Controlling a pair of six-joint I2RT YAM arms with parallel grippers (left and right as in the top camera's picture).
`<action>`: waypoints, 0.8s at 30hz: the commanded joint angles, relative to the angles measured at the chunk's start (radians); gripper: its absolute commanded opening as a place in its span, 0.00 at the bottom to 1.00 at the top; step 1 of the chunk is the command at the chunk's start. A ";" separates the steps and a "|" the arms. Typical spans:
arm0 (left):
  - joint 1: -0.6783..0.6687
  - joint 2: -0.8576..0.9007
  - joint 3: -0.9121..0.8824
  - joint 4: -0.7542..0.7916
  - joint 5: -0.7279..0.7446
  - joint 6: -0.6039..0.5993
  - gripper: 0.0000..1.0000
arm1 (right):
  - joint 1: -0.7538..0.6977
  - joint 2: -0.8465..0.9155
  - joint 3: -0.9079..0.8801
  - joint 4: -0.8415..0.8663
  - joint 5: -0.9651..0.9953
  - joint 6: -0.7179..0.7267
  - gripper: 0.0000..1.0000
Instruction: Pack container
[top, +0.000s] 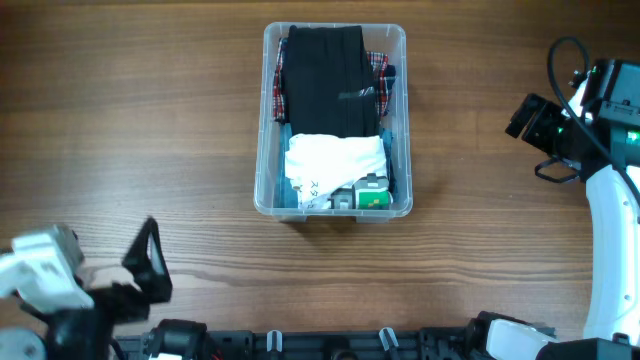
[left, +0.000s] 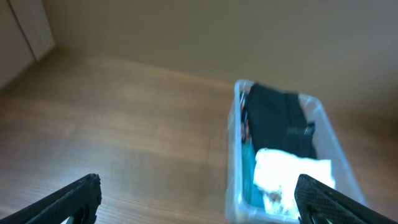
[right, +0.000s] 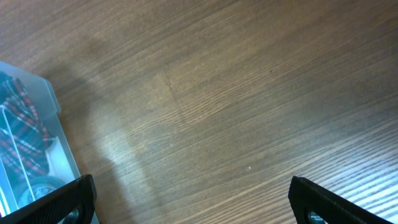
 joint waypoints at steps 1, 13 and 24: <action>0.006 -0.169 -0.242 0.020 -0.005 -0.010 1.00 | -0.005 0.008 0.010 0.002 0.010 -0.002 1.00; 0.092 -0.491 -0.873 0.739 0.241 -0.009 1.00 | -0.005 0.008 0.010 0.003 0.010 -0.001 1.00; 0.092 -0.495 -1.226 1.206 0.296 -0.010 1.00 | -0.005 0.008 0.010 0.004 0.010 -0.002 1.00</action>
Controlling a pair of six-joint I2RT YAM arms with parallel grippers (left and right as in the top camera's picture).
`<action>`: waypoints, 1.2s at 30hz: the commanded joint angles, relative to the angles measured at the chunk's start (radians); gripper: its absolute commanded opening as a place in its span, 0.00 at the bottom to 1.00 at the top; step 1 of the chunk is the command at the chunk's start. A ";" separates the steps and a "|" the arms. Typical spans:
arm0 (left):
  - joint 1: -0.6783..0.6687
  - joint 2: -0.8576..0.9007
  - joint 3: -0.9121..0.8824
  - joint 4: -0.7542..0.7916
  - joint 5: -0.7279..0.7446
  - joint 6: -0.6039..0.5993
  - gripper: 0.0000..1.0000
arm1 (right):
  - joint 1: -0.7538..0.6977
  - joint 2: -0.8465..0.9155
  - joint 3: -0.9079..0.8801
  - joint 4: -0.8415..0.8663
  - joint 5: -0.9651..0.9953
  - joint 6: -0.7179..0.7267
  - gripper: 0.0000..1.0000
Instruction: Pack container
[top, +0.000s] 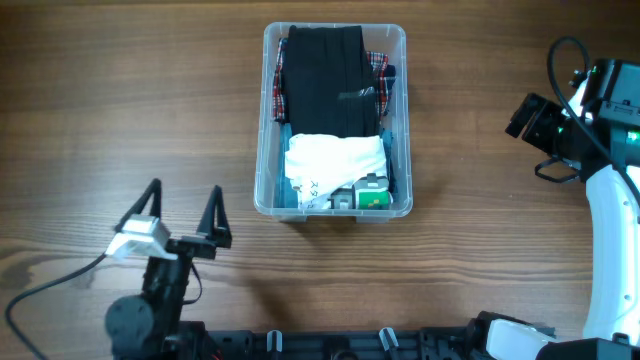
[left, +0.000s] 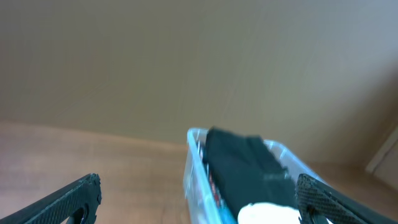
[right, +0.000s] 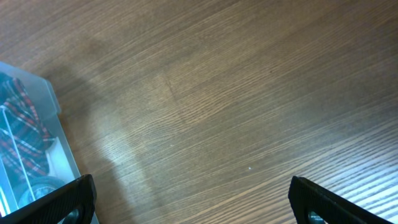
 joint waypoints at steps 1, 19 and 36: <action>0.008 -0.012 -0.074 0.026 0.033 -0.002 1.00 | -0.005 0.008 0.010 0.003 0.009 -0.002 1.00; 0.011 -0.012 -0.177 -0.034 -0.081 -0.001 1.00 | -0.005 0.008 0.010 0.003 0.010 -0.001 1.00; 0.011 -0.012 -0.177 -0.034 -0.080 -0.002 1.00 | -0.005 0.008 0.010 0.003 0.010 -0.002 1.00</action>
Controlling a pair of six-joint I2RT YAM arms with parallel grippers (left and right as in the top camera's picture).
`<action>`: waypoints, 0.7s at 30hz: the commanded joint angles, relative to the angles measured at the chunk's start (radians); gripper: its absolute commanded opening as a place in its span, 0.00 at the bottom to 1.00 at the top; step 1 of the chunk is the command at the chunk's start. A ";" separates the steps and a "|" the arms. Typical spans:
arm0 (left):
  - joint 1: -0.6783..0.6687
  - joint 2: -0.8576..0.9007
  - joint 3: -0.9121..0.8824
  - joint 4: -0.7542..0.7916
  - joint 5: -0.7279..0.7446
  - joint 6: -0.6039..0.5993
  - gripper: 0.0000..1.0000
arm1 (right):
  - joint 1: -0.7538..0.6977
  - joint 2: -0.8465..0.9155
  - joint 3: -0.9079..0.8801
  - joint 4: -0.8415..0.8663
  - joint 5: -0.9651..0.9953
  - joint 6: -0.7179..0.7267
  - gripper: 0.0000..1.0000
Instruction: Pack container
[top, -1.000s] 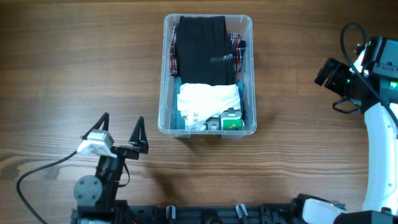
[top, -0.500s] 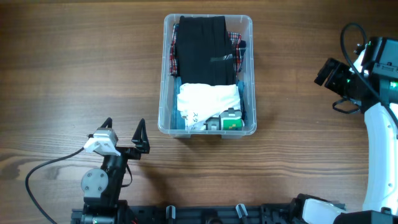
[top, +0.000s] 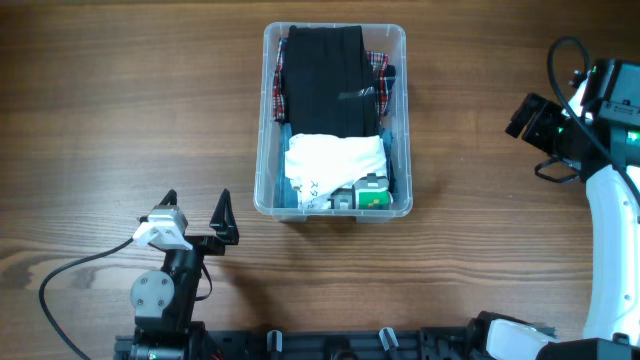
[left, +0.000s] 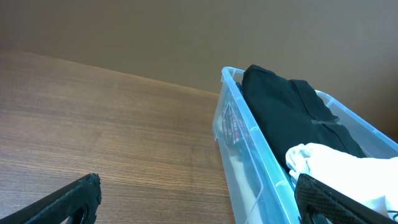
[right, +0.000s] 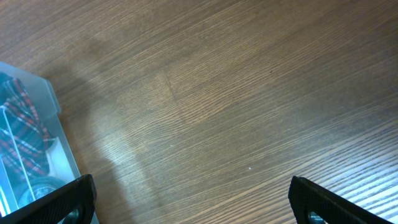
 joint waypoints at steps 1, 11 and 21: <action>0.009 -0.011 -0.007 -0.004 -0.018 -0.002 1.00 | -0.005 0.008 0.010 0.003 0.010 -0.002 1.00; 0.009 -0.011 -0.007 -0.004 -0.018 -0.002 1.00 | -0.005 0.008 0.010 0.003 0.010 -0.002 1.00; 0.009 -0.011 -0.007 -0.004 -0.018 -0.002 1.00 | -0.005 0.016 0.009 0.003 0.010 -0.002 1.00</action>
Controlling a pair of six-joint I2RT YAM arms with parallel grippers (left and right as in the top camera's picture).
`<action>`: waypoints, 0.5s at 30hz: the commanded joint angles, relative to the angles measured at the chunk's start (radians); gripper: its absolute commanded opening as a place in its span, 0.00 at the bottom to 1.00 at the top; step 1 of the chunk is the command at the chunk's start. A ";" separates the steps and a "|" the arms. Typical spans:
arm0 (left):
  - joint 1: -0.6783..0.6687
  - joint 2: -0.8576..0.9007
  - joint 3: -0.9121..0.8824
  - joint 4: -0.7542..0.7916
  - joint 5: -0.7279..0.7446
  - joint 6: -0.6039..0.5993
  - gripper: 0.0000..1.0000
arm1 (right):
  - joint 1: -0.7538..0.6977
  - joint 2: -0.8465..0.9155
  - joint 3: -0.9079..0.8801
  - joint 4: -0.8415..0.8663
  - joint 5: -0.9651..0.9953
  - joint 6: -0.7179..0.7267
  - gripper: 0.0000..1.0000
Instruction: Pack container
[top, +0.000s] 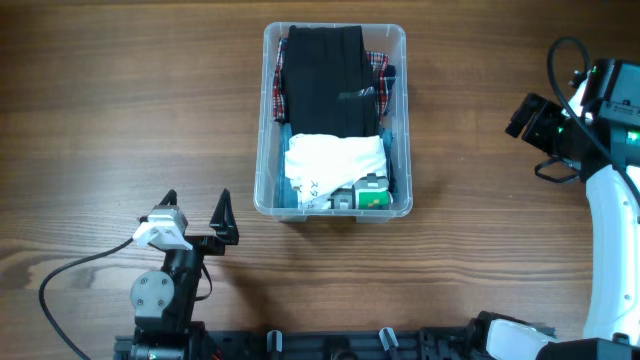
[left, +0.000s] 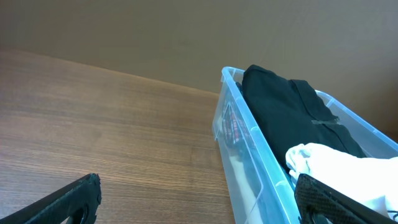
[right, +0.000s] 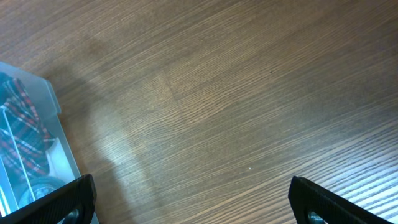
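Note:
The clear plastic container (top: 260, 120) stands at the table's far middle. It holds a folded black garment (top: 325, 80), a red plaid cloth (top: 281, 95), a white cloth (top: 335, 160) and a small green and grey item (top: 372, 192). My left gripper (top: 195, 213) sits low near the table's front, left of the container's near corner, open and empty. In the left wrist view its fingers (left: 74, 199) frame bare wood and the container wall (left: 249, 155). My right gripper (right: 199, 200) is open over bare wood, to the right of the container's corner (right: 37, 93).
Brown wooden tabletop (top: 120, 120) stretches left and right of the container. The right arm's white link (top: 610, 250) runs along the right edge. A cable (top: 80, 270) trails from the left arm's base at the front.
My left arm was at the table's front left corner, gripper open. Then it stood nearer the container's front left, its camera tilted toward the wall. It then sat lower, facing the container's side, and is there now. The right arm and the contents stayed the same.

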 joint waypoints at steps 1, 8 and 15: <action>0.009 -0.011 -0.007 -0.003 -0.018 -0.002 1.00 | -0.005 0.014 0.009 0.003 0.010 -0.002 1.00; 0.009 -0.011 -0.007 -0.003 -0.018 -0.002 1.00 | -0.005 -0.107 0.009 0.003 0.010 -0.002 1.00; 0.009 -0.011 -0.007 -0.003 -0.018 -0.002 1.00 | -0.005 -0.363 0.009 0.003 0.010 -0.002 1.00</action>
